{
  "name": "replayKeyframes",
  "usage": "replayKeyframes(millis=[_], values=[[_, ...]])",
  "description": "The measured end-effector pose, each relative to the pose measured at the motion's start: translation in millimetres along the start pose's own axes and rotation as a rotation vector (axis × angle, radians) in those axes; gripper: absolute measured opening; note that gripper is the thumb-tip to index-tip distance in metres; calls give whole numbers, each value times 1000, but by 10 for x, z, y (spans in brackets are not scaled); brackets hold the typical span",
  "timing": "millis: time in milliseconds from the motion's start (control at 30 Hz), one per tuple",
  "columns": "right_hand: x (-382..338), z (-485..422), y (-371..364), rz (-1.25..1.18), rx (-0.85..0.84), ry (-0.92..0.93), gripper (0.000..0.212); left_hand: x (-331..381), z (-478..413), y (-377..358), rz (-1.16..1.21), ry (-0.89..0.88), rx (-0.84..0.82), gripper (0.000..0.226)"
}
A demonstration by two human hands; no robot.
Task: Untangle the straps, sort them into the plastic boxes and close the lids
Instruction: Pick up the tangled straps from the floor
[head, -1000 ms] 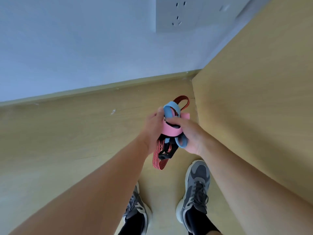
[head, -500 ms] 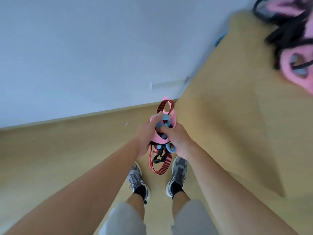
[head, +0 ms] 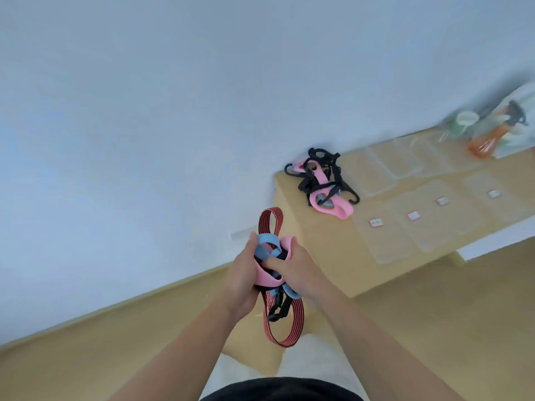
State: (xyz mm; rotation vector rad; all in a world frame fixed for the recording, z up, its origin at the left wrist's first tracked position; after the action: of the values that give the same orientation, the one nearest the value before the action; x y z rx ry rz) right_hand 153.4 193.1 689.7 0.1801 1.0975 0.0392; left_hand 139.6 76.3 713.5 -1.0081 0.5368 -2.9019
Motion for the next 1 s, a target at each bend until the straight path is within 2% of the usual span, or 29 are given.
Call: replayKeyframes(millis=[333,467,667,867,1000], values=[[-478,140,1001,24,-21,131,44,151,14,-947,-27,-107,6,55],[-476,144,1306,-75,-2,147,39,164,-65,-1180,-21,-147,-25,55],[-275,8,1549,-312,21,113,41,162,-251,-1352,57,-91,-33,55],[-189,-208,1648,-310,139,40,51,244,-516,-1423,64,-38,69,48],[-320,-469,1685,-246,150,29,19,470,-754,-1436,79,-63,143,43]])
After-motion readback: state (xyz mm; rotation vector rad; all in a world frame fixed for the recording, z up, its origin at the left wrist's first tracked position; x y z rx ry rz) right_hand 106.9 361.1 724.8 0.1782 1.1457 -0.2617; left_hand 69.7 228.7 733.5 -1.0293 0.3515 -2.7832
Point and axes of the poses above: each hand's wrist, its own z-axis away from the middle knuckle, its own y-axis out of the back of the hand, x = y × z, the point moved 6 cm from there along -z, towards the middle knuckle, and after that the axes turned 5 degrees about y, right-handed, at the moved point
